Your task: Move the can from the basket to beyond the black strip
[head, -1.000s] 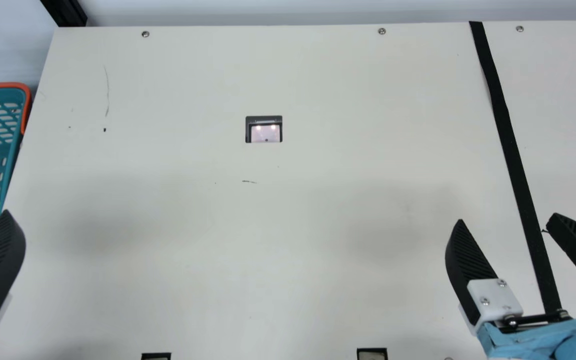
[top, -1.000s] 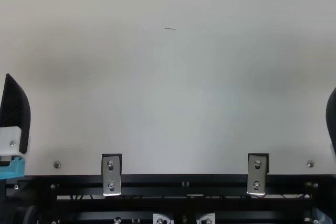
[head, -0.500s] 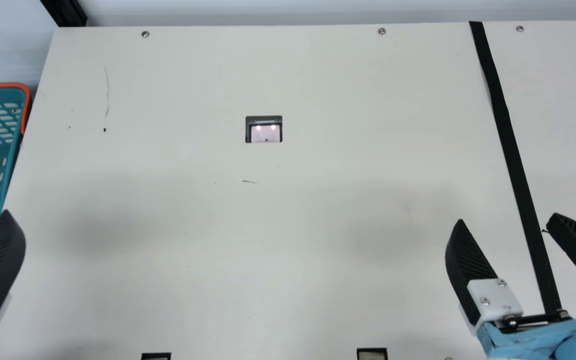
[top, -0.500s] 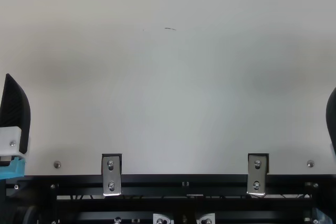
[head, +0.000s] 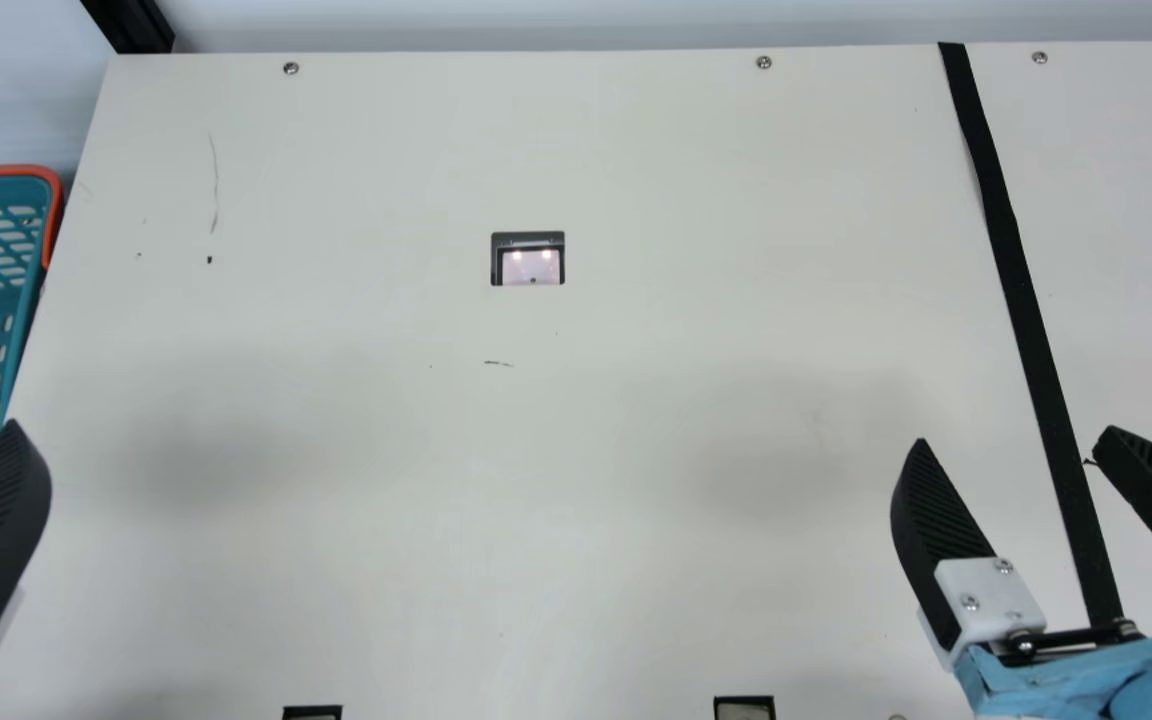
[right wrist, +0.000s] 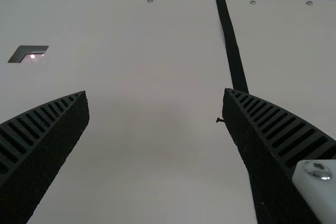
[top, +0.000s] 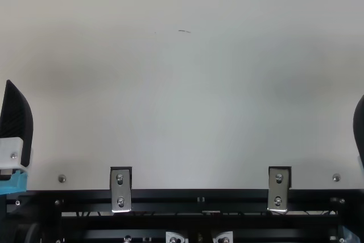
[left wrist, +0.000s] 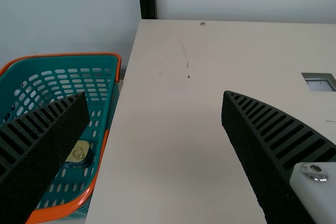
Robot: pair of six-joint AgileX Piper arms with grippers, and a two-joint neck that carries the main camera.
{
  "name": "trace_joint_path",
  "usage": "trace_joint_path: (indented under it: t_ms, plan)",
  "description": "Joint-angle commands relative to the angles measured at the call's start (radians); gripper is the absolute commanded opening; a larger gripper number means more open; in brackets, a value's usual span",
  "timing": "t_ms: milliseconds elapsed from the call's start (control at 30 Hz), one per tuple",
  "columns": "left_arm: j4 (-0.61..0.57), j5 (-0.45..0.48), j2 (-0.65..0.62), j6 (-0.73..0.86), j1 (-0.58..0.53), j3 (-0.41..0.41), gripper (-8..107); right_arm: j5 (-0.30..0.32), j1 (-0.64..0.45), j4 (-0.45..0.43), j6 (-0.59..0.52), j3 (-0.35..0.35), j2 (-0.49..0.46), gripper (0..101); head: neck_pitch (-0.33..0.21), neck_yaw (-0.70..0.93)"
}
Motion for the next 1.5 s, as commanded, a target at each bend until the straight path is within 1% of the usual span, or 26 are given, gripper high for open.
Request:
trace_joint_path:
  t_ms: [0, 400, 800, 967, 1333, 1467]
  plan:
    - [0.000, 0.000, 0.000, 0.000, 0.000, 0.000, 90, 0.000, 0.000, 0.000, 0.000, 0.000, 0.000, 101, -0.002, 0.020]
    - [0.000, 0.000, 0.000, 0.000, 0.000, 0.000, 90, 0.000, 0.000, 0.000, 0.000, 0.000, 0.000, 101, 0.013, 0.154]
    - [0.000, 0.000, 0.000, 0.000, 0.000, 0.000, 90, 0.000, 0.000, 0.000, 0.000, 0.000, 0.000, 101, 0.005, 0.283]
    - [0.000, 0.000, 0.000, 0.000, 0.000, 0.000, 90, 0.000, 0.000, 0.000, 0.000, 0.000, 0.000, 101, -0.014, 0.309]
    - [0.000, 0.000, 0.000, 0.000, 0.000, 0.000, 90, 0.000, 0.000, 0.000, 0.000, 0.000, 0.000, 101, -0.087, 0.358]
    - [0.000, 0.000, 0.000, 0.000, 0.000, 0.000, 90, 0.000, 0.000, 0.000, 0.000, 0.000, 0.000, 101, -0.104, 0.370]
